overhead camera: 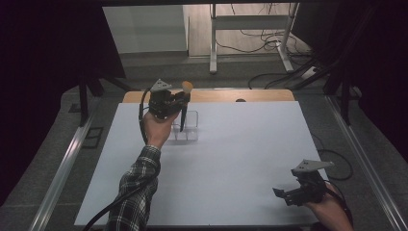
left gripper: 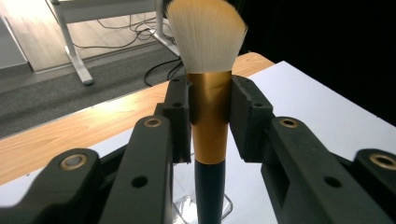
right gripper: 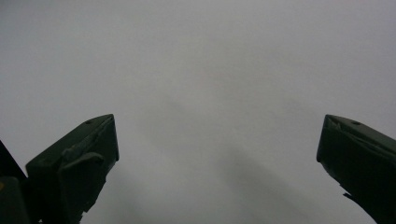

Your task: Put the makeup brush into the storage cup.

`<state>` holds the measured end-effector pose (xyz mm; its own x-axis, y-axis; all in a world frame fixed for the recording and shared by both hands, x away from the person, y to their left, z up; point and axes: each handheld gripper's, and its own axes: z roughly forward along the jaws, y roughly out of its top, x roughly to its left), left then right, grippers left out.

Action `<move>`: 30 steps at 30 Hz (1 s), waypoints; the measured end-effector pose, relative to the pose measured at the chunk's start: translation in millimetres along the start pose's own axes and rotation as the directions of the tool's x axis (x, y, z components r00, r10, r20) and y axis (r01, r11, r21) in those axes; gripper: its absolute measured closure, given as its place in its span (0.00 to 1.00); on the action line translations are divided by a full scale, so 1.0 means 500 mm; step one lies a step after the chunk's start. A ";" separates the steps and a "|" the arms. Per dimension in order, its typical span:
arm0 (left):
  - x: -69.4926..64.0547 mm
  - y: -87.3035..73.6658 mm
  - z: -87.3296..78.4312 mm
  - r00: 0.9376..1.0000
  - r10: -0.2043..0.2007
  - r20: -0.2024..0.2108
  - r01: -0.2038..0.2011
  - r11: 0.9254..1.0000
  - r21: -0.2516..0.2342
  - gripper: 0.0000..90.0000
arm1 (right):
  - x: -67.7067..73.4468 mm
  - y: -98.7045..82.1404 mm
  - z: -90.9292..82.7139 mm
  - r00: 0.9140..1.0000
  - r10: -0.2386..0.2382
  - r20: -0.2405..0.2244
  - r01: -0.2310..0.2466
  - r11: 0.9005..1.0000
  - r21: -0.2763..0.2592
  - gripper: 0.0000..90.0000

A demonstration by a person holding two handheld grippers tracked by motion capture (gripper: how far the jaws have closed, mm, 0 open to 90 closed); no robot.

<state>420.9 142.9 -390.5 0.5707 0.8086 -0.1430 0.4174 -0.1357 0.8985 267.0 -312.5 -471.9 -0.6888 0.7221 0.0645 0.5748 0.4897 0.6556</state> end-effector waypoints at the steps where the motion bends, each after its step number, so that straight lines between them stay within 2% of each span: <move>1: 0.001 0.001 0.001 1.000 0.001 -0.001 -0.001 1.000 -0.001 0.78 | 0.000 0.000 0.000 1.000 0.000 0.000 0.000 1.000 0.000 0.00; 14: 0.000 0.021 0.025 1.000 0.007 -0.003 -0.007 1.000 -0.023 0.78 | 0.000 0.000 0.000 1.000 -0.002 -0.006 0.002 1.000 0.003 0.00; 30: -0.004 0.025 0.064 1.000 -0.003 0.000 0.003 0.999 -0.046 0.78 | 0.001 -0.001 0.001 1.000 -0.008 -0.013 0.008 1.000 0.007 0.00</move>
<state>447.4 121.3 -392.3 0.5694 0.8089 -0.1461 0.3864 -0.1065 0.9162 266.6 -312.1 -472.7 -0.6991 0.7117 0.0687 0.5720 0.4991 0.6509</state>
